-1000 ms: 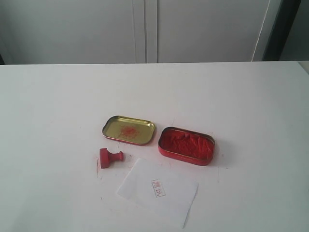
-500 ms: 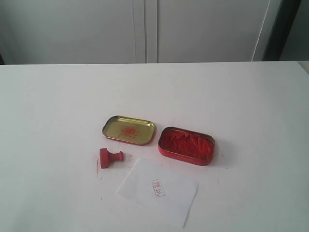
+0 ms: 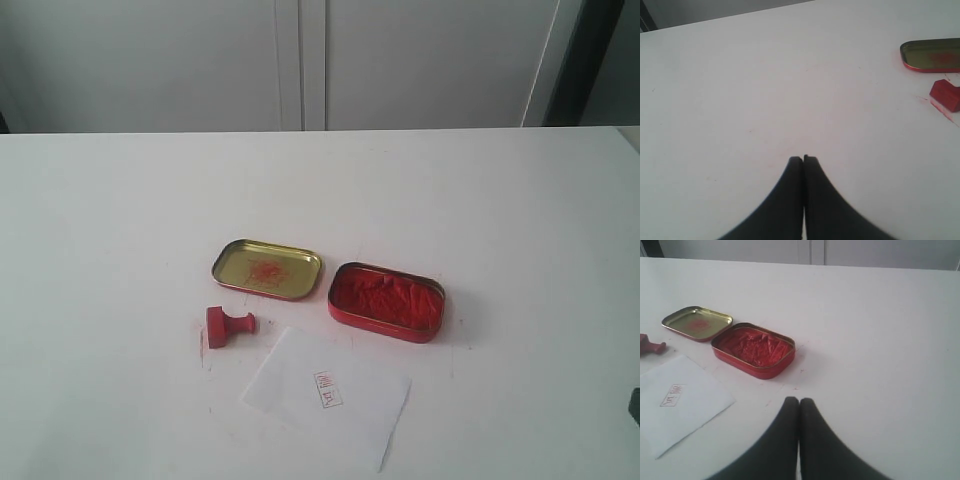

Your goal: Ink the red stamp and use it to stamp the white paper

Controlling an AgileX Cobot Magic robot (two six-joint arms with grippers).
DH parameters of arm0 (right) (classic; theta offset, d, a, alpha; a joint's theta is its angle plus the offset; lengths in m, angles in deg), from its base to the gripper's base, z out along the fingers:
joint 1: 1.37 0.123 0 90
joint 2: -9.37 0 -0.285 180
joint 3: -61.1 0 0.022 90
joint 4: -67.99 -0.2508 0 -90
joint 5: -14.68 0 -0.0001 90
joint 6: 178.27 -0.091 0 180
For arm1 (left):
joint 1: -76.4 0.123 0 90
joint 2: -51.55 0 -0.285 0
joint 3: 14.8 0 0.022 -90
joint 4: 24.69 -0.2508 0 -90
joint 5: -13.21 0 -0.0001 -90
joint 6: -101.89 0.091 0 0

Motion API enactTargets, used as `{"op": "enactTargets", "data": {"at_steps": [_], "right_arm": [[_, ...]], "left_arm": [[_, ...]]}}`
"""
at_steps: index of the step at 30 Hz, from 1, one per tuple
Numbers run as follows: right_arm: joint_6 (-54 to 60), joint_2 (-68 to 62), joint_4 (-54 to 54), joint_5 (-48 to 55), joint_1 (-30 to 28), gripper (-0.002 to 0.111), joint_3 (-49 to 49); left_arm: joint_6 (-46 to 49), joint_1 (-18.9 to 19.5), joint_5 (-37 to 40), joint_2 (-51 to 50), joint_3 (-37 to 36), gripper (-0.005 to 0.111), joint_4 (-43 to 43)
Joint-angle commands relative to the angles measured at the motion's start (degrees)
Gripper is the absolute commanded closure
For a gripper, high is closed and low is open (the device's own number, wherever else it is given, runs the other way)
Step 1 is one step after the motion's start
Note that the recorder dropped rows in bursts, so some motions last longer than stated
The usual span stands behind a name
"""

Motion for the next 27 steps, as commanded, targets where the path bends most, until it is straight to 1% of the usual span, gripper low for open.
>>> {"op": "enactTargets", "data": {"at_steps": [1,27], "right_arm": [[-0.34,0.32,5.24,-3.38,-0.41,0.108,0.76],[-1.37,0.32,5.36,-3.31,-0.41,0.108,0.76]], "left_arm": [[0.16,0.16,-0.19,0.2,-0.19,0.107,0.16],[0.16,0.16,-0.19,0.2,-0.19,0.107,0.16]]}}
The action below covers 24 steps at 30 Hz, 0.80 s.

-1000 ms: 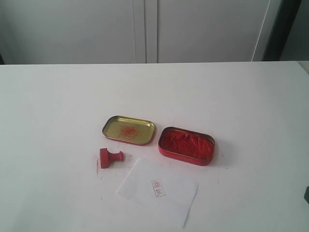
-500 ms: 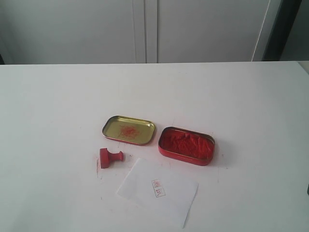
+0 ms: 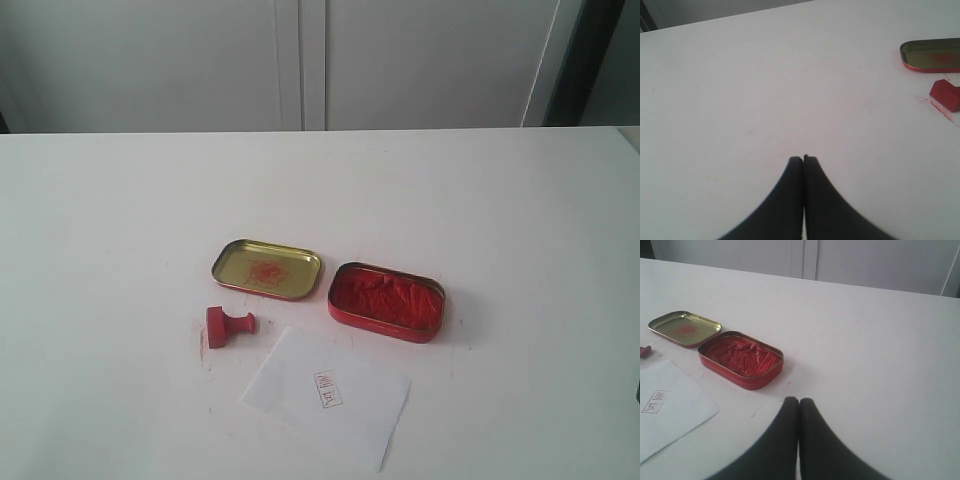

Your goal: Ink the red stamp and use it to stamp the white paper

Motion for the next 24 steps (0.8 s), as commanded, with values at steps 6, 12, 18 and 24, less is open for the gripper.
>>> {"op": "enactTargets", "data": {"at_steps": [6,12,18,24], "right_arm": [[-0.49,0.32,0.18,-0.62,-4.09,0.108,0.38],[-0.49,0.32,0.18,-0.62,-9.56,0.108,0.38],[-0.49,0.32,0.18,-0.62,-10.13,0.108,0.38],[-0.49,0.32,0.18,-0.62,-10.13,0.108,0.38]], "left_arm": [[0.16,0.16,-0.19,0.2,-0.19,0.107,0.16],[0.16,0.16,-0.19,0.2,-0.19,0.107,0.16],[0.16,0.16,-0.19,0.2,-0.19,0.107,0.16],[0.16,0.16,-0.19,0.2,-0.19,0.107,0.16]]}}
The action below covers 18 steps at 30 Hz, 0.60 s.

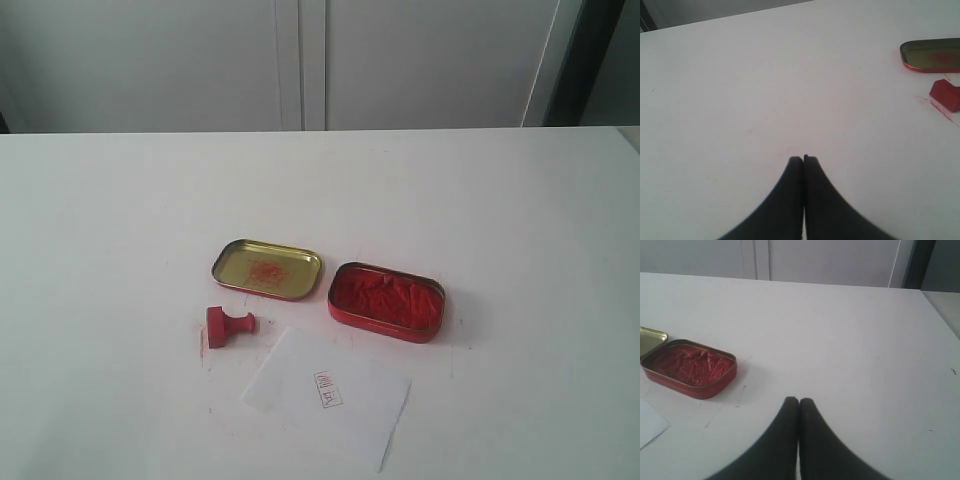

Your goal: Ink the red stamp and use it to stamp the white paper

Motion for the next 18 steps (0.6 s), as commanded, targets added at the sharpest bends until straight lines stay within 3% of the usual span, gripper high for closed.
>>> {"op": "enactTargets", "data": {"at_steps": [1,13,18], "right_arm": [[-0.25,0.32,0.18,-0.56,-0.27,0.108,0.38],[-0.13,0.32,0.08,-0.44,-0.26,0.108,0.38],[7.7,0.32,0.08,-0.44,-0.26,0.108,0.38]], "left_arm": [[0.16,0.16,-0.19,0.2,-0.19,0.107,0.16],[0.16,0.16,-0.19,0.2,-0.19,0.107,0.16],[0.16,0.16,-0.19,0.2,-0.19,0.107,0.16]]}}
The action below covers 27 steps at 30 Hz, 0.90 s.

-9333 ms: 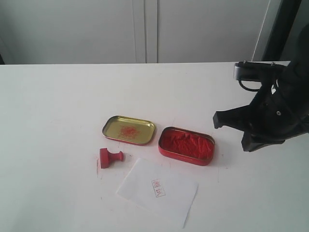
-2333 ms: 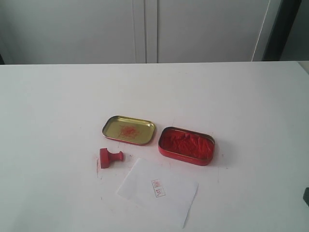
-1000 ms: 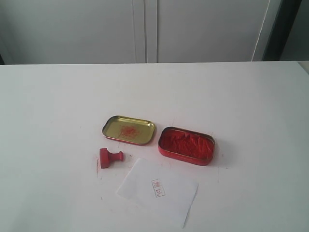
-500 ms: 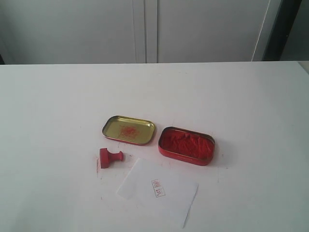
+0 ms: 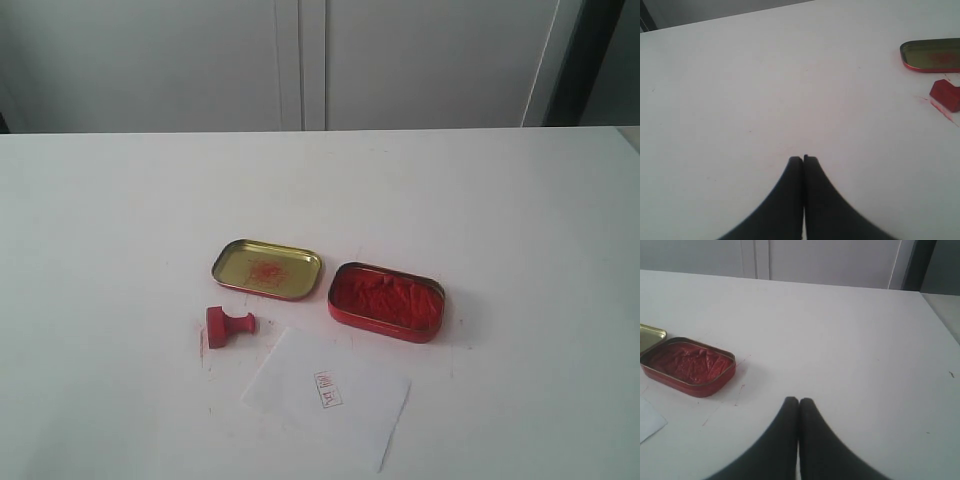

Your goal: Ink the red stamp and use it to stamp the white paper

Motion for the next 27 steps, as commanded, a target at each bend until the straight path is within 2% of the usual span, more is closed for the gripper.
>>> {"op": "enactTargets", "data": {"at_steps": [1,7,13,27], "right_arm": [[6.64,0.32,0.0,-0.44,-0.26,0.108,0.38],[6.04,0.32,-0.29,-0.44,-0.26,0.108,0.38],[-2.93,0.32,-0.44,-0.44,-0.26,0.108,0.38],[-0.15,0.32,-0.44,-0.55,-0.16,0.108,0.38]], "left_arm": [[0.16,0.16,-0.19,0.2,-0.19,0.107,0.16],[0.16,0.16,-0.19,0.2,-0.19,0.107,0.16],[0.16,0.16,-0.19,0.2,-0.19,0.107,0.16],[0.16,0.16,-0.19,0.2,-0.19,0.107,0.16]]}}
